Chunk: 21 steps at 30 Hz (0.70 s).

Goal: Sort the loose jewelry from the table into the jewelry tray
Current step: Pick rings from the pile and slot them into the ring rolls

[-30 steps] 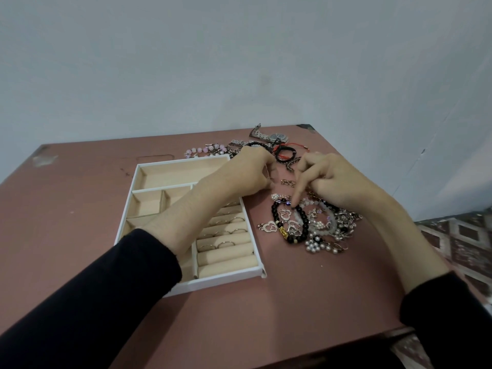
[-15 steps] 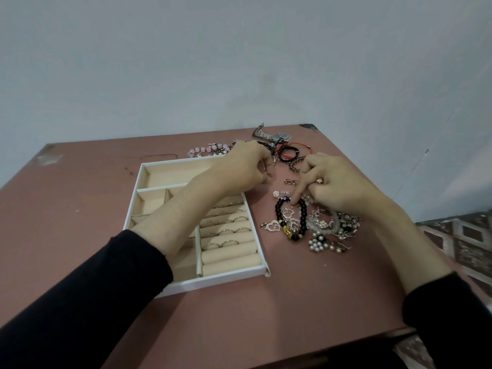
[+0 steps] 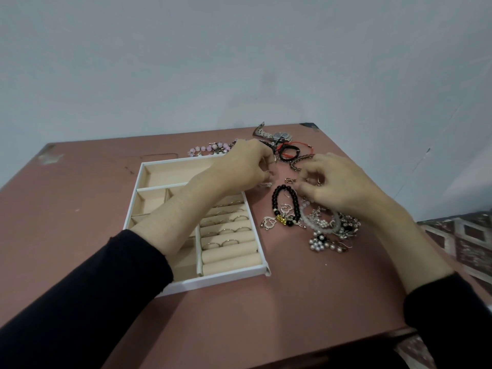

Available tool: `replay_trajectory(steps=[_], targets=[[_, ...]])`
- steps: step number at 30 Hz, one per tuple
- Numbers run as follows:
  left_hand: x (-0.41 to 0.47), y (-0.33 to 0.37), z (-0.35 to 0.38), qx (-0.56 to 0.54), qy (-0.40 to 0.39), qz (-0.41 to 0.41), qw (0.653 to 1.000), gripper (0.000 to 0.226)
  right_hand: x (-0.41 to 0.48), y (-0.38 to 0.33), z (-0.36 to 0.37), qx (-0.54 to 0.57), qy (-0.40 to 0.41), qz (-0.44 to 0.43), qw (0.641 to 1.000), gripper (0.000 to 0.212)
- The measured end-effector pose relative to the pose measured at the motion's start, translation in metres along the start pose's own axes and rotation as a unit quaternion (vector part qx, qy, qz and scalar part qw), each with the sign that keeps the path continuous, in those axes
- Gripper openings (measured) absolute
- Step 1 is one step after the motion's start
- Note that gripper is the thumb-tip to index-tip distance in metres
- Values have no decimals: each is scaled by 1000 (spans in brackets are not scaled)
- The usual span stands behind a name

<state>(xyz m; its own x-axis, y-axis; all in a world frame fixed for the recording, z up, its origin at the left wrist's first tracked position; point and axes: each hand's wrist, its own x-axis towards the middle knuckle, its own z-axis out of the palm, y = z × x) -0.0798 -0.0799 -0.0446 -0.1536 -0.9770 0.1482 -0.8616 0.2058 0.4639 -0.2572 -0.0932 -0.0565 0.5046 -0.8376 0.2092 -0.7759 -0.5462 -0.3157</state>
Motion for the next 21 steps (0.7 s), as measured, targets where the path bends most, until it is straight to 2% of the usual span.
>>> replay_trajectory(steps=[3,7,11,13,16,18,21], targets=[[0,1,-1,1,1,1,1000,10,-1,-4,3,-22,-15,3,1000,22],[-1,3,-5,-1,6,6,1000,13,0,-9,7,-42,-2,-2,999,11],[-2,2,-8,-5,10,0,1000,14,-2,-15,5,109,25,-31,993,10],[-3,1,-8,2,14,0,1000,14,-2,-16,5,143,24,-44,988,10],[-4,0,-8,3,11,2,1000,19,3,-8,8,72,31,-27,997,8],[-5,0,-8,-4,6,2,1000,16,4,-3,8,12,9,-9,1000,6],[-5,1,-8,-9,4,4,1000,6,3,-2,7,-11,-13,4,1000,16]])
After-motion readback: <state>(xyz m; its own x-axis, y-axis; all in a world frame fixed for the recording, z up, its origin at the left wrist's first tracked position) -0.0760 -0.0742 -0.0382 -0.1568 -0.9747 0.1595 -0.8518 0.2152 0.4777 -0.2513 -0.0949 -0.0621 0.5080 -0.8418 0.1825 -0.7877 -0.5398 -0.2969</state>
